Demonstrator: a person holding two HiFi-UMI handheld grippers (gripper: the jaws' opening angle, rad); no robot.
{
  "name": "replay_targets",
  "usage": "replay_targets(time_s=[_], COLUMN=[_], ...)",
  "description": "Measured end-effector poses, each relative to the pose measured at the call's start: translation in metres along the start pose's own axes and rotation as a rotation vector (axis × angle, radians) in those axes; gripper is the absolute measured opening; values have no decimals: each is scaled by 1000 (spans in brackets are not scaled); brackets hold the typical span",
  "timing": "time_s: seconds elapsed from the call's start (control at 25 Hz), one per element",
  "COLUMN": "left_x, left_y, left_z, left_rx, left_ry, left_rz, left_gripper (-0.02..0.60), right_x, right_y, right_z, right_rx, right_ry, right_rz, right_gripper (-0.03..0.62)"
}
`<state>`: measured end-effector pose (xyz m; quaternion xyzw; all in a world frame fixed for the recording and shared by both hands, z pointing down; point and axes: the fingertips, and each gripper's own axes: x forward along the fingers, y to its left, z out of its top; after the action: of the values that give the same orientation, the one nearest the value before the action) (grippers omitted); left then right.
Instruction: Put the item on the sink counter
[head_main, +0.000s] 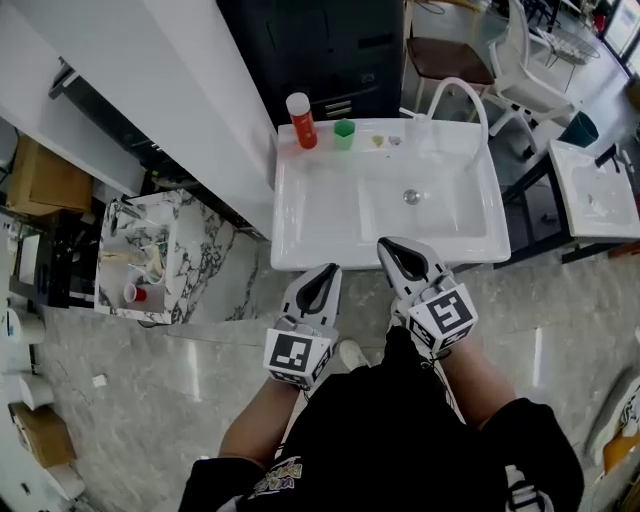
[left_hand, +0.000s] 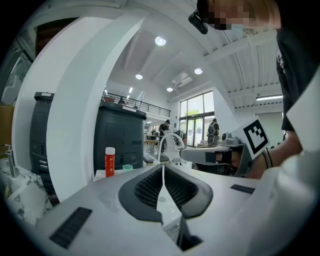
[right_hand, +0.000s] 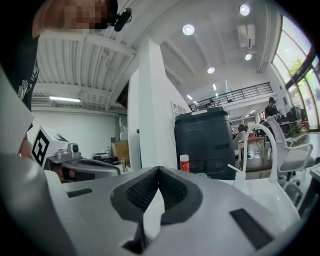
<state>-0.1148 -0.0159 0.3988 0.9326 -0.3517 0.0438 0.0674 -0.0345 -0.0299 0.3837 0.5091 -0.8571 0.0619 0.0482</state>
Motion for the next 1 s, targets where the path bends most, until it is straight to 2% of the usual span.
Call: replay_targets(time_s=[0.36,1.0], left_x=[-13,-24], left_y=[-9,-20], left_z=[6,9], left_rx=[7,3], left_ry=[-20,-36], left_rz=[-38,-17], left_gripper=[23,21], right_x=[-21,-36], right_y=[8,18], right_z=[4,7], right_rx=[-9,-21], right_ry=[0,2], right_rz=[-52,-27], right_gripper=[54,54])
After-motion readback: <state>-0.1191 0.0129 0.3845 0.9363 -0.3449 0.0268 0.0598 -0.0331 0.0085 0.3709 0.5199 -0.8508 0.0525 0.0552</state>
